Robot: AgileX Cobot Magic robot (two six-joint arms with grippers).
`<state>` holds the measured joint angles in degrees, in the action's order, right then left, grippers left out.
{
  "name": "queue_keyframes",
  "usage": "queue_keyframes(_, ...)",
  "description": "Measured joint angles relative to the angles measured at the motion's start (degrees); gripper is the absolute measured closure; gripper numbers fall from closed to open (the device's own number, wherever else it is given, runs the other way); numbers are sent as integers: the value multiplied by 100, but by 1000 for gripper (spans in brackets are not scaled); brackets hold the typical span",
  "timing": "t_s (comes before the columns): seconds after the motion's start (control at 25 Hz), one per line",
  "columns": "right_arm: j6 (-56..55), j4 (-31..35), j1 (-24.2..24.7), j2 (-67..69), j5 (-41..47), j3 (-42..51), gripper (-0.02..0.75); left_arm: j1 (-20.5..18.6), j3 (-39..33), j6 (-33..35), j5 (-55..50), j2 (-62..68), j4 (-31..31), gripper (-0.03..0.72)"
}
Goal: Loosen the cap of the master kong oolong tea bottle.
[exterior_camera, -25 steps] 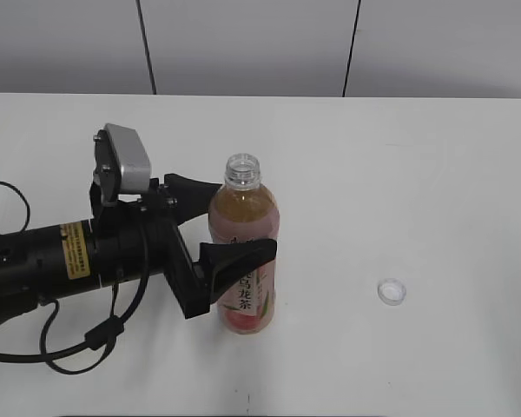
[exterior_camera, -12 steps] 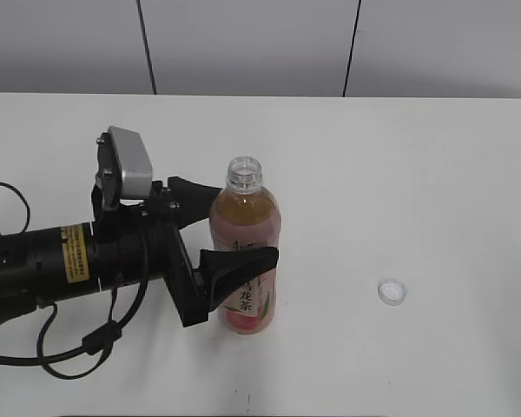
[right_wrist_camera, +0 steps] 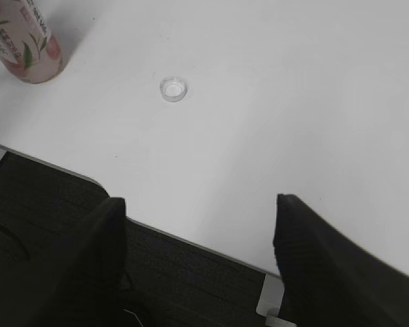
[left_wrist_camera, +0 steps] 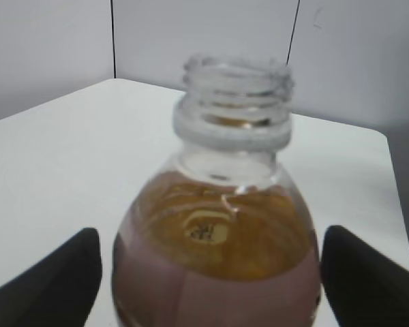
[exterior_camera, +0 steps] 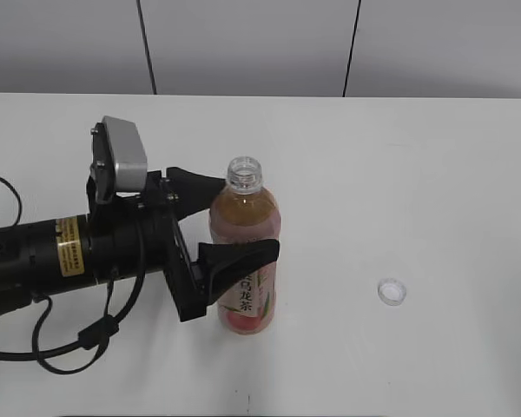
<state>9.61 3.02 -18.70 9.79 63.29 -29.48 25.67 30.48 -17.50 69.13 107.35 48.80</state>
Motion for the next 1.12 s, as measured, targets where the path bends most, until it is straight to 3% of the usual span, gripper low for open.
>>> queue_keyframes(0.68, 0, 0, 0, 0, 0, 4, 224, 0, -4, -283, 10, -956, -43, 95)
queue_keyframes(1.12, 0, 0, 0, 0, 0, 4, 224, 0, -4, -978, 10, -1779, -14, 95)
